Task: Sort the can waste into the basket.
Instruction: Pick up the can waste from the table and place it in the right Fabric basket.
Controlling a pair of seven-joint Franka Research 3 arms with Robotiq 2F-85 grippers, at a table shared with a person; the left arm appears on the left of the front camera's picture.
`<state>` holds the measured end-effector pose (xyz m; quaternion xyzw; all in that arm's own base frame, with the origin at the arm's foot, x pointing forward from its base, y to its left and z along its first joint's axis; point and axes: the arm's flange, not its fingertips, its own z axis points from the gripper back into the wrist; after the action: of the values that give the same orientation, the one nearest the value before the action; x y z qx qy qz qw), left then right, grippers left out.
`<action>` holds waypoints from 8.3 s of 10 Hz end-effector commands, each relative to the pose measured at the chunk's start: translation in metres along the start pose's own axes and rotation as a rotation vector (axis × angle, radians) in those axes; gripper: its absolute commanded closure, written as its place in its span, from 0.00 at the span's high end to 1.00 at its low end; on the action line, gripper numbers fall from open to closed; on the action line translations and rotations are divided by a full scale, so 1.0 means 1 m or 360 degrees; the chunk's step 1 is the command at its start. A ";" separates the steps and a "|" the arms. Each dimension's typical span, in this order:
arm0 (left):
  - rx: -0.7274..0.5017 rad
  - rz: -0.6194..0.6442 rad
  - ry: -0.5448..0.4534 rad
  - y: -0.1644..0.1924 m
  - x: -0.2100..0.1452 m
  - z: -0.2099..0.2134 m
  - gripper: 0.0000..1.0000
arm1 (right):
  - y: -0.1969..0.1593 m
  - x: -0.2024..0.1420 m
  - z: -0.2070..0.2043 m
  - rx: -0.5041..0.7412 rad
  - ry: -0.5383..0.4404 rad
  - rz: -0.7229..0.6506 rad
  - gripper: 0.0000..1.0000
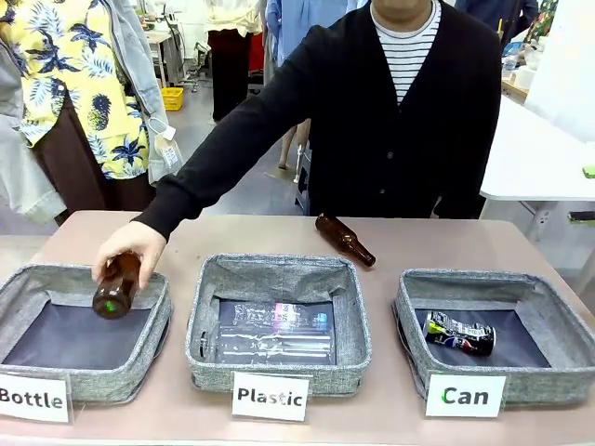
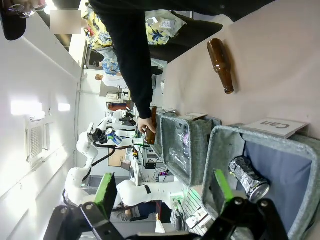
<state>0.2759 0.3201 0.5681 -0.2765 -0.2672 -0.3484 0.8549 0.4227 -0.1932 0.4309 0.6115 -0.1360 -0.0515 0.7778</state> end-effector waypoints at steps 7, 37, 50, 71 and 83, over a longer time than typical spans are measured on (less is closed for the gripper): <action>-0.0087 0.0271 -0.0412 0.047 -0.035 -0.003 0.00 | 0.002 0.001 0.002 0.0009 0.0014 0.0027 1.00; -0.0480 -0.1960 0.0332 -0.519 0.515 -0.754 0.50 | -0.044 -0.077 0.158 -0.0211 -0.0311 -0.0223 1.00; -0.0615 -0.2011 0.0505 -0.524 0.505 -0.802 1.00 | -0.026 -0.076 0.154 -0.0333 -0.0263 -0.0259 1.00; -0.0344 -0.0711 0.0830 -0.356 0.304 -0.485 1.00 | 0.033 -0.026 -0.062 -0.0362 0.0465 0.0258 1.00; -0.0111 -0.0343 0.0259 -0.292 0.280 -0.348 1.00 | 0.051 -0.041 -0.138 -0.0119 0.0467 0.0095 1.00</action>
<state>0.3406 -0.2491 0.5834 -0.1890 -0.1911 -0.5645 0.7805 0.4182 -0.0716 0.4402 0.5532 -0.0359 0.0861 0.8278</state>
